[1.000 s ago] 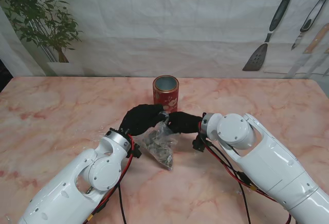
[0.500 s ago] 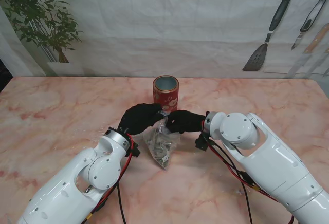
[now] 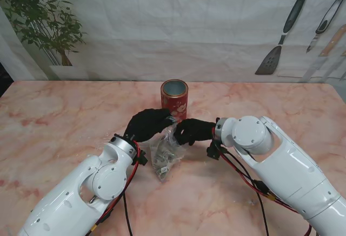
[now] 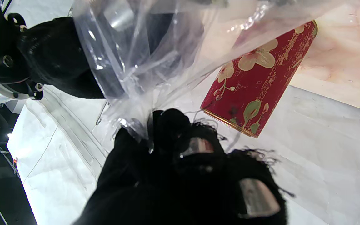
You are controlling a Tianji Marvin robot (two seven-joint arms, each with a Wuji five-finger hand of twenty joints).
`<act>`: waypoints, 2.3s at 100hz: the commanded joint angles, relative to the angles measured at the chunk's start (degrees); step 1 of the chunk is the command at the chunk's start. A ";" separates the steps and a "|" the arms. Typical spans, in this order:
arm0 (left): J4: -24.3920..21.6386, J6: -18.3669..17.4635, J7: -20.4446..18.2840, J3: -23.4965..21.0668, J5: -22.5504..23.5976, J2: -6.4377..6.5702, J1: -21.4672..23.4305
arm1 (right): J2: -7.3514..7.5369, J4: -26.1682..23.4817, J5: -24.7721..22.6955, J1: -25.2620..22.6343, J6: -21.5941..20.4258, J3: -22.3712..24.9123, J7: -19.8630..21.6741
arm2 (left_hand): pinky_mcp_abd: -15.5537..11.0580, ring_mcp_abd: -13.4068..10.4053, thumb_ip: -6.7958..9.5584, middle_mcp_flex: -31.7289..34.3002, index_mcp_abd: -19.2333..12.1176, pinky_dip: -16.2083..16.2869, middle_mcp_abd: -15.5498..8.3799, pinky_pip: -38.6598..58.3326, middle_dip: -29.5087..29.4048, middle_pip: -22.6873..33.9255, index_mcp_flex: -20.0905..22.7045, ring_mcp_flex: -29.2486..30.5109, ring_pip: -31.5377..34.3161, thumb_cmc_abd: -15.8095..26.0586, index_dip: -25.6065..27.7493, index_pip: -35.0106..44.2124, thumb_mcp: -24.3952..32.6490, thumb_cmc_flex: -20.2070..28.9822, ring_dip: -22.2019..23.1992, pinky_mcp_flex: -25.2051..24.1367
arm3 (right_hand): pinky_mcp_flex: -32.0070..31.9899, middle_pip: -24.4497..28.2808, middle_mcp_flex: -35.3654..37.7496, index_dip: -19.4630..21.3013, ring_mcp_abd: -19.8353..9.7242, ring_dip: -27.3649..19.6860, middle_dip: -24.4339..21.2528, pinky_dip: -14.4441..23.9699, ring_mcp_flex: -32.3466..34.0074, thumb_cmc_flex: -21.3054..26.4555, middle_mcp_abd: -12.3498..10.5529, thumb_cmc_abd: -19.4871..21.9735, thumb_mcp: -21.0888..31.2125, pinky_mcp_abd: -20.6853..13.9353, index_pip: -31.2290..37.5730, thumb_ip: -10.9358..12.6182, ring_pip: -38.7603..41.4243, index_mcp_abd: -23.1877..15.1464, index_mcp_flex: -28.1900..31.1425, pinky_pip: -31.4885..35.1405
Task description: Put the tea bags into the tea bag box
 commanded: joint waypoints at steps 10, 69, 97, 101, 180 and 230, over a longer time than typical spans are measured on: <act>-0.53 -0.28 -0.40 0.02 -0.16 -0.09 -0.01 | 0.74 0.35 -1.24 1.15 -0.35 -0.98 2.13 | -12.02 4.81 2.08 1.99 11.35 -0.61 1.92 14.57 1.58 5.42 4.59 2.00 4.13 2.54 2.36 8.85 1.30 2.75 0.53 -0.96 | 1.40 0.68 1.50 -0.09 0.21 0.56 -0.82 -0.77 2.31 -7.07 -0.60 -5.78 1.31 1.45 -2.13 -1.78 1.86 -1.47 4.02 2.59; -1.13 -2.13 0.79 0.42 -2.41 -0.52 0.78 | 0.31 1.89 -2.56 3.44 2.69 -5.26 0.89 | -12.02 4.81 2.03 1.96 11.63 -0.60 2.21 14.56 1.56 5.40 4.72 2.00 4.12 2.55 2.31 8.77 1.30 3.10 0.56 -0.96 | 5.18 2.05 6.30 6.46 0.07 1.13 -0.37 -1.95 7.24 -15.51 -1.92 -7.21 0.91 2.71 -4.84 0.89 3.63 -1.91 11.07 5.10; -1.44 -3.63 0.50 0.61 -3.37 -0.49 1.26 | -1.58 1.94 0.91 1.60 6.81 -3.97 -4.54 | -12.02 4.81 2.04 2.03 11.59 -0.60 2.18 14.56 1.54 5.43 4.84 2.00 4.11 2.54 2.31 8.74 1.30 3.21 0.56 -0.96 | 4.60 2.86 6.56 6.22 0.21 1.20 -0.47 -2.10 6.96 -16.28 -2.03 -4.57 0.16 2.26 -4.96 1.38 4.17 -1.03 12.34 5.15; -1.40 -3.71 0.57 0.72 -3.37 -0.51 1.23 | -1.56 1.73 0.65 1.65 7.43 -4.08 -4.60 | -12.02 4.81 2.05 2.03 11.59 -0.60 2.18 14.56 1.54 5.43 4.84 2.00 4.11 2.56 2.31 8.74 1.31 3.22 0.56 -0.96 | 4.67 2.92 6.56 6.11 0.16 1.18 -0.52 -2.09 7.00 -15.96 -2.10 -5.05 0.51 2.38 -5.03 1.41 4.19 -1.19 12.31 5.21; -1.48 -2.08 0.26 -0.51 -2.34 -0.36 1.13 | -0.28 0.08 -2.49 2.47 7.58 -4.79 -1.71 | -12.02 4.79 2.03 1.96 11.36 -0.60 2.05 14.56 1.51 5.41 4.90 2.00 4.04 2.62 2.39 8.78 1.26 3.21 0.58 -0.96 | 1.45 1.34 -1.49 3.47 0.24 -0.30 -0.84 -2.94 -0.12 2.40 -0.75 0.54 1.84 3.00 4.08 2.82 0.81 -0.50 0.97 4.06; -1.76 0.44 -1.41 -2.69 -1.79 -0.03 1.23 | -0.86 -4.98 -3.52 -3.56 6.20 2.97 -6.33 | -12.02 4.79 2.04 1.94 11.54 -0.60 2.13 14.56 1.52 5.39 4.71 2.00 4.04 2.56 2.39 8.70 1.26 3.17 0.59 -0.96 | 0.28 -1.40 -4.13 6.55 0.39 -2.37 -2.69 -2.86 -2.65 4.21 -0.07 1.61 2.45 2.27 3.18 1.68 -2.38 0.64 0.81 3.56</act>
